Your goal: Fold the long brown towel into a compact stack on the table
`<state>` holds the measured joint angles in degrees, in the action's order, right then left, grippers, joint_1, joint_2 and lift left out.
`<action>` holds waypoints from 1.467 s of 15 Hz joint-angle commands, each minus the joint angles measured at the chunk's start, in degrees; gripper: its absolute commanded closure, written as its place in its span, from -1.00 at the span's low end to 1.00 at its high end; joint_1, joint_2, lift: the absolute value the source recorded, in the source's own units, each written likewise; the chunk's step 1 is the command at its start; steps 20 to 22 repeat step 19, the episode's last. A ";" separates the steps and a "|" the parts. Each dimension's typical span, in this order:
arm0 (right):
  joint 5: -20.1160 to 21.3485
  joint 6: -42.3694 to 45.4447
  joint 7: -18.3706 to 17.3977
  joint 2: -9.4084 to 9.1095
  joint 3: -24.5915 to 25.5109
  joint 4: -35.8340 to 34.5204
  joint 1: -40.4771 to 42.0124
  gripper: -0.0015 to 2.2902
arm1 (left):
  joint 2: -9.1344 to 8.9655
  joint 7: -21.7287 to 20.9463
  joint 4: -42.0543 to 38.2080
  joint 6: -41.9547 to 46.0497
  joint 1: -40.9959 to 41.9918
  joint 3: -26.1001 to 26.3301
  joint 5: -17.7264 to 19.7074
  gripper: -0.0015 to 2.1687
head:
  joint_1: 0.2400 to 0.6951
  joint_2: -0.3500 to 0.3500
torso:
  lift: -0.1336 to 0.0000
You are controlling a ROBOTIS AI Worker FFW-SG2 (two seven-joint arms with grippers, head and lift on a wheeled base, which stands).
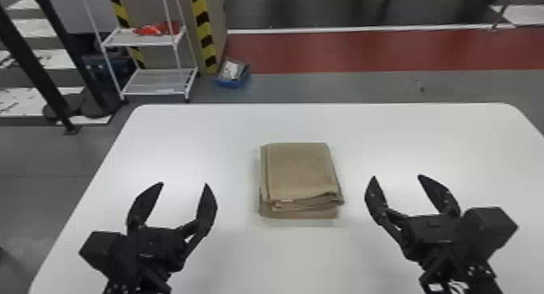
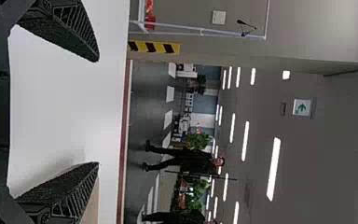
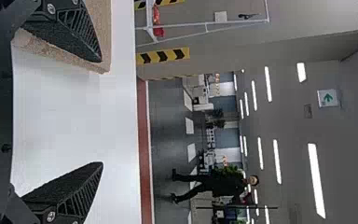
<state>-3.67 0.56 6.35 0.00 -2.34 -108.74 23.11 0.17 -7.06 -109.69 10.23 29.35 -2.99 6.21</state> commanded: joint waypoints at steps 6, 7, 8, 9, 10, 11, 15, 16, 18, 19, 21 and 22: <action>-1.08 0.00 -0.11 -0.05 0.23 0.64 -0.09 -0.91 | -0.09 0.03 0.09 0.00 0.00 0.09 0.04 -0.92 | 1.00 0.19 | -0.85; -1.17 0.00 -0.11 -0.05 0.23 0.64 -0.09 -0.91 | -0.09 0.03 0.09 0.00 0.00 0.09 0.04 -0.92 | 1.00 0.19 | -0.85; -1.26 0.00 -0.11 -0.05 0.23 0.64 -0.09 -0.91 | -0.09 -0.06 0.09 0.00 0.00 0.09 0.04 -0.92 | 1.00 0.19 | -0.85; -1.34 0.00 -0.11 -0.05 0.23 0.64 -0.18 -0.91 | -0.09 0.03 0.09 0.00 0.00 0.09 0.04 -0.92 | 1.00 0.19 | -0.85; -1.34 0.00 -0.02 -0.05 0.23 0.64 -0.18 -0.91 | -0.09 -0.06 0.09 0.00 0.00 0.01 0.04 -0.92 | 1.00 0.19 | -0.85; -1.34 0.00 -0.11 -0.05 0.23 0.64 -0.18 -0.91 | -0.09 -0.06 0.09 0.00 0.00 0.01 0.04 -0.92 | 1.00 0.19 | -0.85; -1.26 -0.17 -0.02 -0.05 0.32 0.46 0.18 -0.91 | 0.09 -0.06 0.26 0.70 -0.09 -0.08 0.65 -0.92 | 1.00 0.19 | -0.85; -1.34 -0.17 -0.11 -0.05 0.41 0.46 0.26 -0.91 | 0.00 -0.06 0.35 0.70 -0.17 -0.08 0.65 -0.92 | 1.00 0.19 | -0.85; -1.34 -0.17 -0.02 -0.05 0.58 0.46 0.44 -0.91 | 0.09 -0.15 0.53 0.70 -0.35 0.09 0.65 -0.92 | 1.00 0.19 | -0.85; -1.34 -0.17 -0.02 -0.05 0.58 0.46 0.44 -0.91 | 0.09 -0.06 0.61 0.70 -0.35 0.09 0.65 -0.92 | 1.00 0.19 | -0.85; -1.34 -0.17 -0.02 -0.05 0.58 0.46 0.44 -0.91 | 0.09 -0.06 0.61 0.70 -0.35 0.09 0.65 -0.92 | 1.00 0.19 | -0.85; -1.34 -0.17 -0.02 -0.05 0.58 0.46 0.44 -0.91 | 0.09 -0.06 0.61 0.70 -0.35 0.09 0.65 -0.92 | 1.00 0.19 | -0.85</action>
